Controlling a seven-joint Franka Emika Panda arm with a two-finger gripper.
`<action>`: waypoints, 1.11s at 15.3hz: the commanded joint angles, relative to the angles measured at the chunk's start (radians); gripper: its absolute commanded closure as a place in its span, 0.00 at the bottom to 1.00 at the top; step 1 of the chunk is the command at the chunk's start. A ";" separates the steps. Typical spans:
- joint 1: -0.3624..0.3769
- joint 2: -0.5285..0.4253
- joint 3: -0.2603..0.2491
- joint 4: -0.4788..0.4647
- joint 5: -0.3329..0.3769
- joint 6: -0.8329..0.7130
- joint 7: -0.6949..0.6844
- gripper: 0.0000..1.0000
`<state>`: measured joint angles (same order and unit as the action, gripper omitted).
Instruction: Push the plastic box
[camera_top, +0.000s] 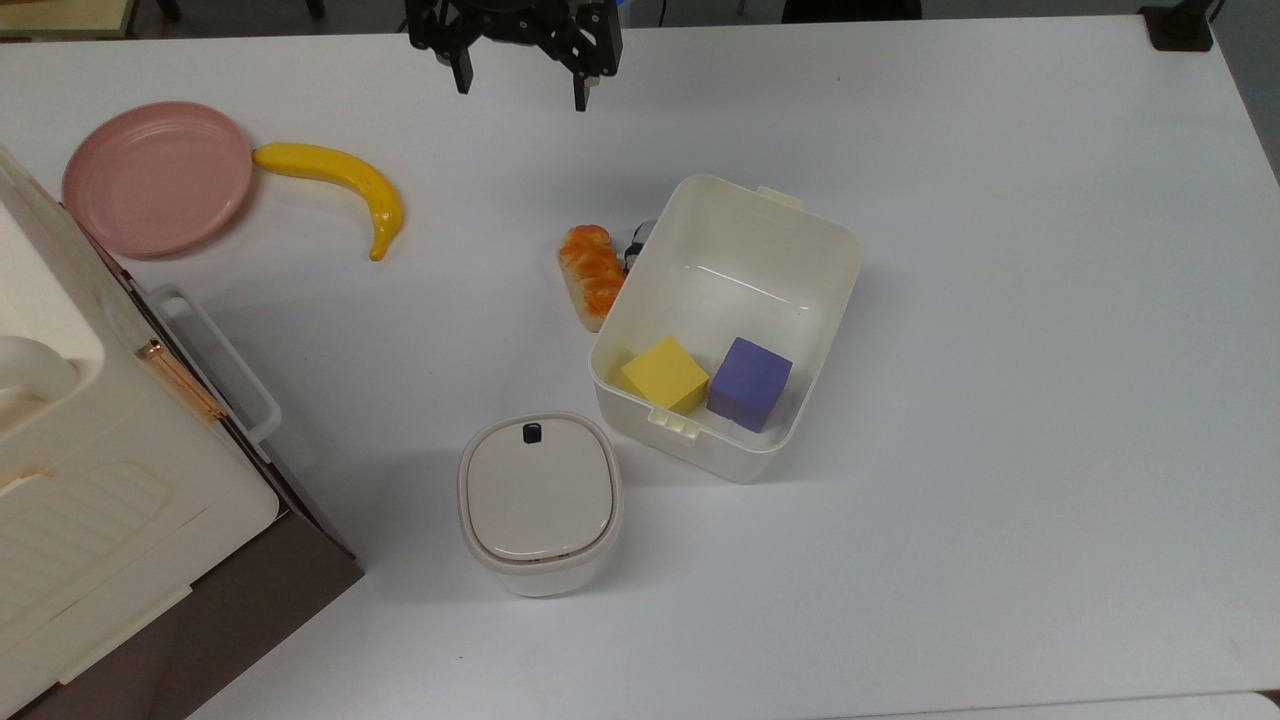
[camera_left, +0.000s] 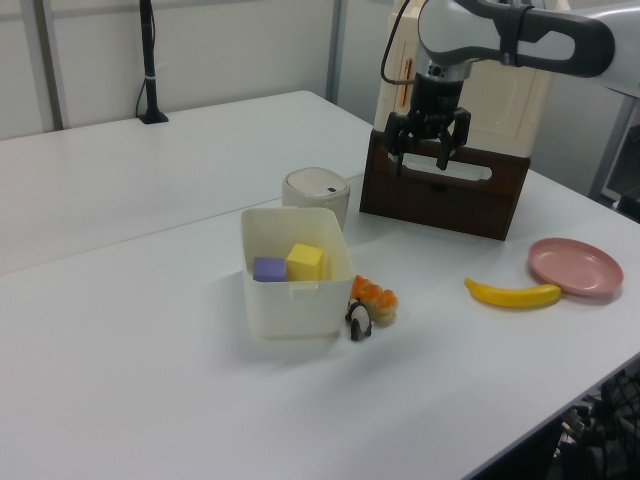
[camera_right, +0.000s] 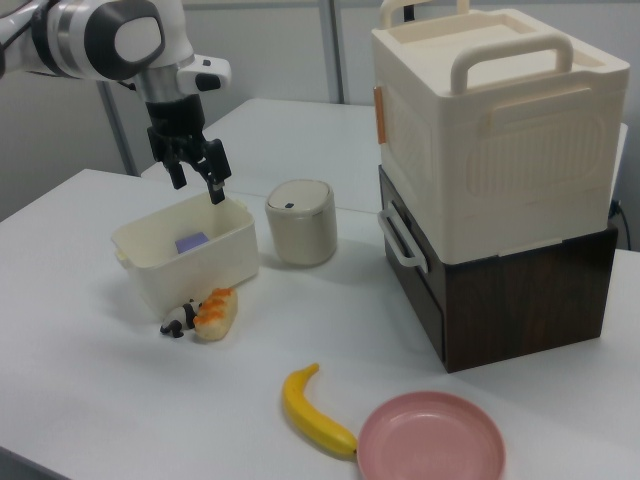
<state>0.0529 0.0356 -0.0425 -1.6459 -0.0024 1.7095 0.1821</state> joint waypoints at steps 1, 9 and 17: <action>0.004 -0.013 -0.013 0.015 0.001 -0.034 -0.048 0.00; 0.004 -0.016 -0.013 0.014 0.001 -0.034 -0.064 0.00; 0.002 -0.019 -0.013 -0.051 -0.008 -0.025 -0.588 0.00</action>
<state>0.0505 0.0334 -0.0446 -1.6626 -0.0024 1.6994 -0.2101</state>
